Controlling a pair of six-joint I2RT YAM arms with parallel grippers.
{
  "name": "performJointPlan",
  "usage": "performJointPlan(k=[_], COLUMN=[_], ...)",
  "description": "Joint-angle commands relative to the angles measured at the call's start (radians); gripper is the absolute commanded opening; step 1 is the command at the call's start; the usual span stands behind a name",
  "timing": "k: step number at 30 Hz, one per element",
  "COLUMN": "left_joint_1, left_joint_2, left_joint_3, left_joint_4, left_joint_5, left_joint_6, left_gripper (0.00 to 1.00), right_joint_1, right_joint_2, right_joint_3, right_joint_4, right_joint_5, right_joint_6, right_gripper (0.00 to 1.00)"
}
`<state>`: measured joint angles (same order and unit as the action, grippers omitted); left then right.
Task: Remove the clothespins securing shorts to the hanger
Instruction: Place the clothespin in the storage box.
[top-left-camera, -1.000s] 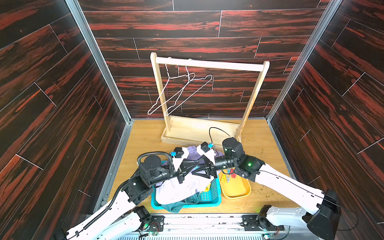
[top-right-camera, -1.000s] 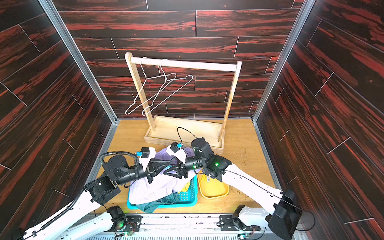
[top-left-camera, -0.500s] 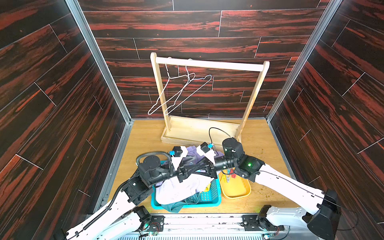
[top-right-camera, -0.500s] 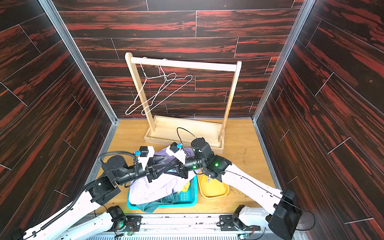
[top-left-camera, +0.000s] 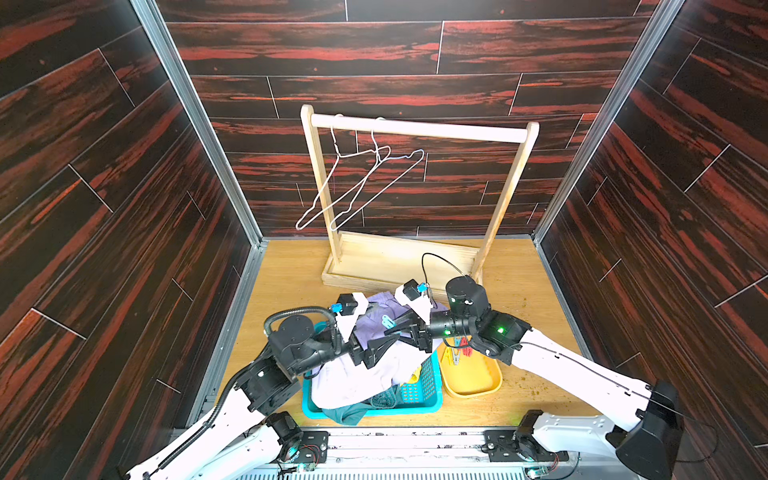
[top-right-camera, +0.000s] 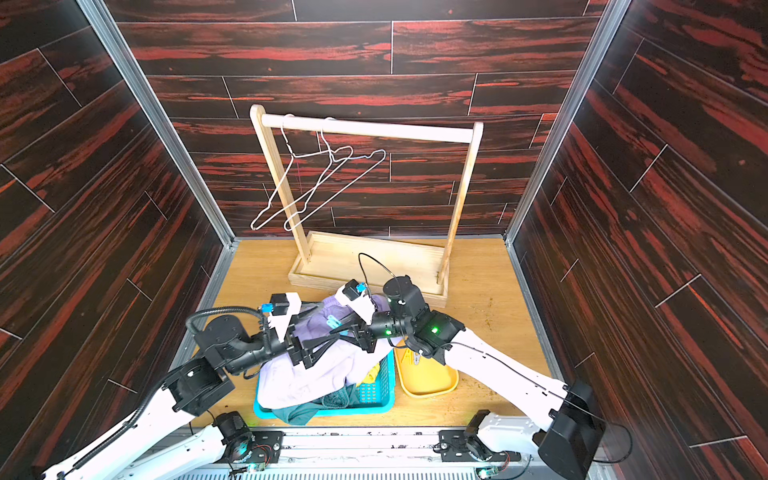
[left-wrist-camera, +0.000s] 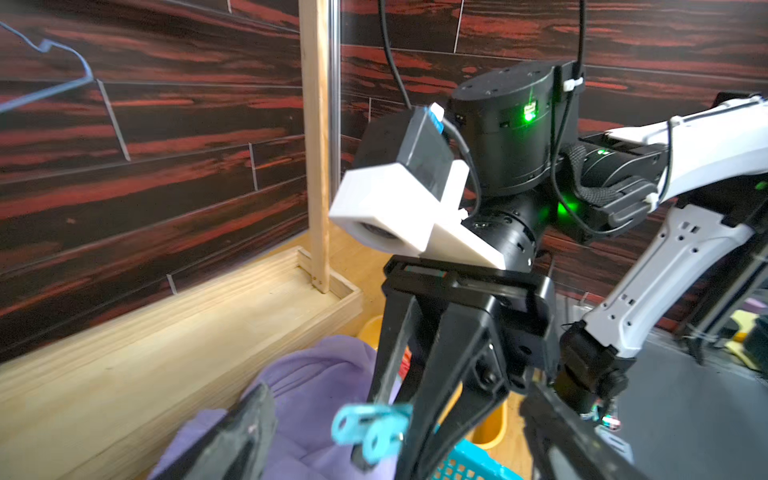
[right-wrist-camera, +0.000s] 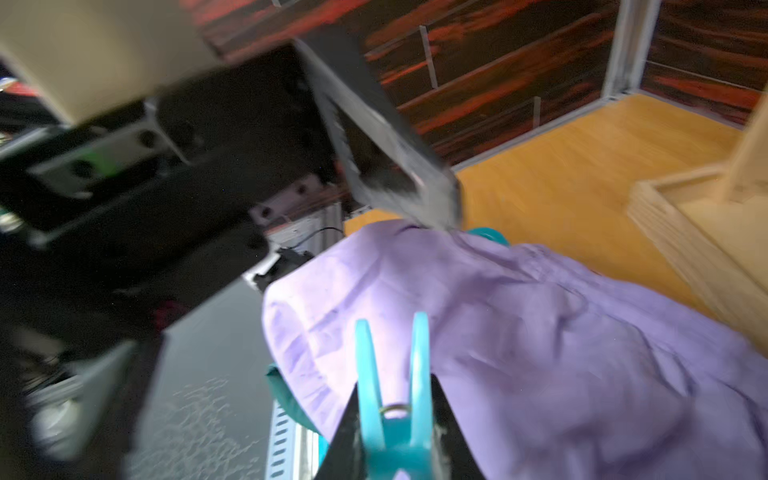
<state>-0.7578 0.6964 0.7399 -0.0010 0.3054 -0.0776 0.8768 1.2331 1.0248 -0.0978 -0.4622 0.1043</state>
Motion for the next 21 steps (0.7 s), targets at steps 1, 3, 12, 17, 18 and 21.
performJointPlan(k=[1, 3, 12, 17, 18, 21], left_joint_1=[-0.002, -0.001, -0.001, -0.001, -0.001, -0.001], left_joint_2=[-0.05, -0.08, -0.188, -0.155, -0.144, -0.111], left_joint_3=[-0.023, -0.032, -0.073, -0.028, -0.019, 0.01], left_joint_4=[-0.045, -0.053, -0.032, -0.135, -0.155, -0.217], left_joint_5=[-0.062, -0.098, -0.368, -0.582, -0.63, -0.734], left_joint_6=[0.012, 0.005, -0.096, -0.191, -0.22, -0.311], left_gripper=[0.99, 1.0, 1.0, 1.0, 1.0, 1.0], right_joint_1=[-0.002, -0.008, -0.051, -0.07, -0.073, -0.074], right_joint_2=[-0.056, -0.074, -0.216, -0.281, -0.293, -0.321], right_joint_3=[-0.034, -0.047, -0.115, -0.15, -0.158, -0.188], right_joint_4=[-0.032, -0.042, -0.149, -0.311, -0.339, -0.397], right_joint_5=[0.173, 0.233, 0.603, 0.78, 0.798, 0.813], right_joint_6=[0.013, 0.023, 0.124, 0.196, 0.214, 0.274], right_gripper=[0.19, 0.19, 0.2, 0.21, 0.21, 0.21])
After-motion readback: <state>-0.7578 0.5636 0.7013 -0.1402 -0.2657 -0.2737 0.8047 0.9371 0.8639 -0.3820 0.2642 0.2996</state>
